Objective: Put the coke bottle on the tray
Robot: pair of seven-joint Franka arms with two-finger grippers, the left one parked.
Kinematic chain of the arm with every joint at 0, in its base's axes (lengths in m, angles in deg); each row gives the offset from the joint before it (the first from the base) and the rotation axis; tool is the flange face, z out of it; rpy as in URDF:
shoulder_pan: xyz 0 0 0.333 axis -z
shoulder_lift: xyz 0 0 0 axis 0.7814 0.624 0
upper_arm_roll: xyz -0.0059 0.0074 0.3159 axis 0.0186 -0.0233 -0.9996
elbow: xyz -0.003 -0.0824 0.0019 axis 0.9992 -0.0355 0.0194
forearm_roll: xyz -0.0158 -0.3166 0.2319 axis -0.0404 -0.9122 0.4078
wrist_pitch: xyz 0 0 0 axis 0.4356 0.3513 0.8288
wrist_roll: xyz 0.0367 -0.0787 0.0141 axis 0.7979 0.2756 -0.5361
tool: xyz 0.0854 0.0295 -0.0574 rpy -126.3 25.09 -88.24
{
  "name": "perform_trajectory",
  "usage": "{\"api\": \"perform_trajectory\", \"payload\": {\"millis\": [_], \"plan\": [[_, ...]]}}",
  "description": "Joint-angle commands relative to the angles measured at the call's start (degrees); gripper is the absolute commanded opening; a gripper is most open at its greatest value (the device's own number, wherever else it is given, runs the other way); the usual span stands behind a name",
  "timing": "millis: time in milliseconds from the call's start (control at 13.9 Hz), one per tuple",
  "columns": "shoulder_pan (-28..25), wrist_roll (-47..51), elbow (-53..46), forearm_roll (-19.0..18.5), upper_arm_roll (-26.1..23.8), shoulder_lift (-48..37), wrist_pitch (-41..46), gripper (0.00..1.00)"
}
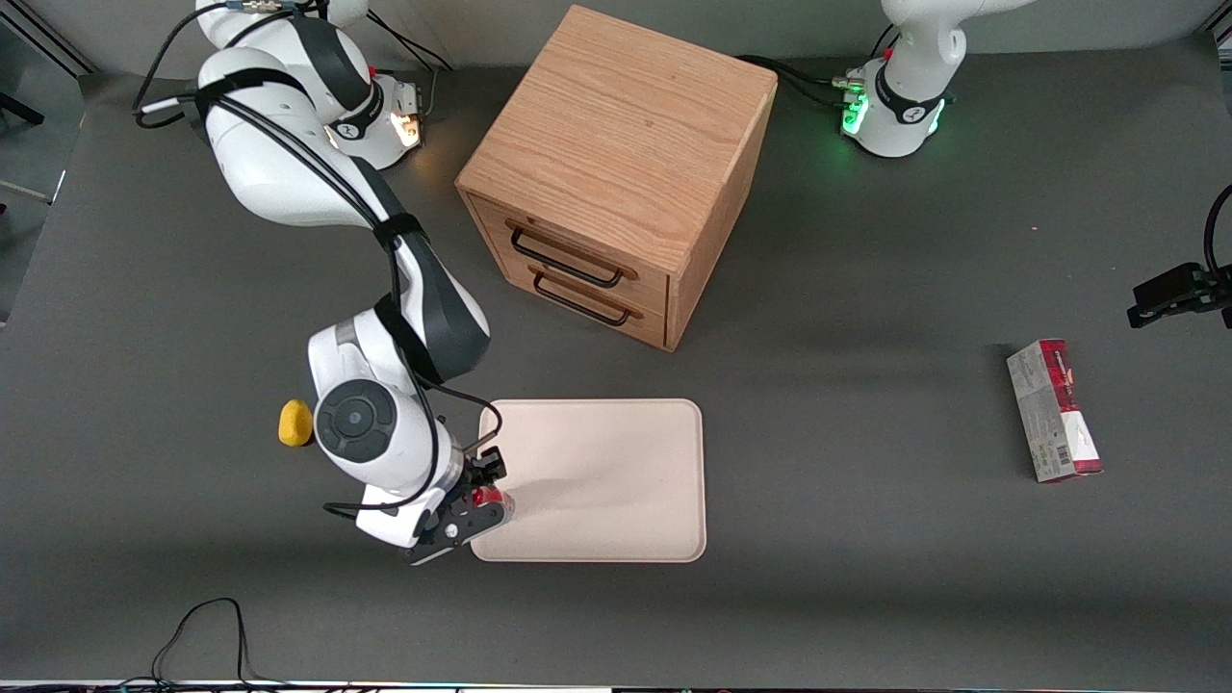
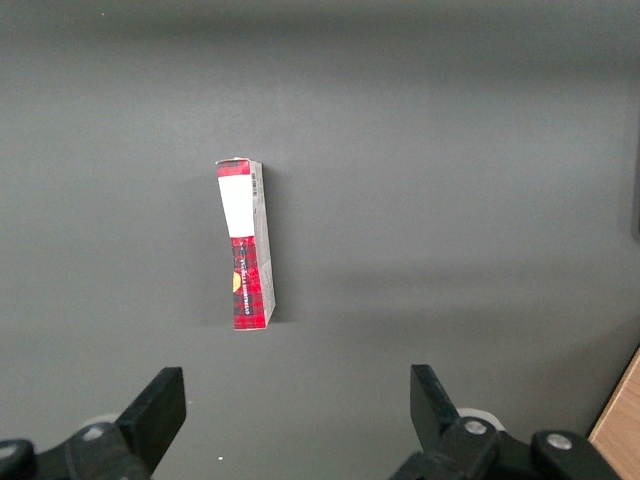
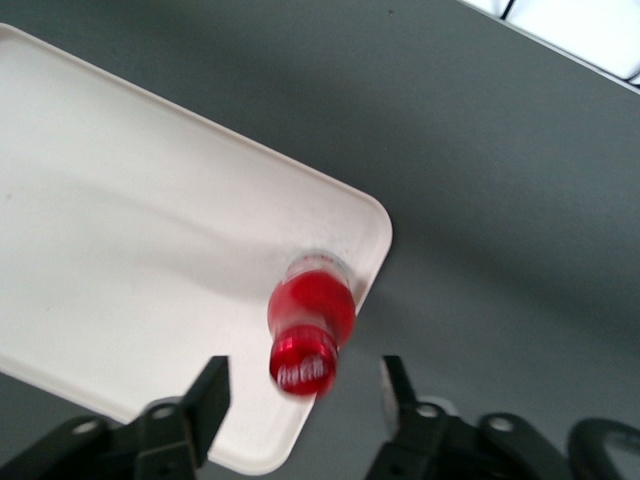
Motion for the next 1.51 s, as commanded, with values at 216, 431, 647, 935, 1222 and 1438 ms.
{"api": "perform_trajectory", "payload": {"millis": [216, 431, 647, 935, 1222, 1438], "plan": [[0.1, 4.2, 0.8, -1.0, 0.2, -12.7, 17.7, 1.00], [1.4, 3.1, 3.1, -1.0, 1.3, -20.2, 25.8, 1.00], [4.6, 2.6, 14.3, -0.3, 1.5, -30.6, 26.0, 1.00], [9.8, 0.9, 30.2, 6.3, 5.9, -44.0, 20.3, 1.00], [12.9, -0.3, 41.0, 8.9, 10.6, -52.4, 15.6, 1.00], [15.0, -4.5, 45.3, 8.7, 11.8, -55.2, 12.9, 1.00]]}}
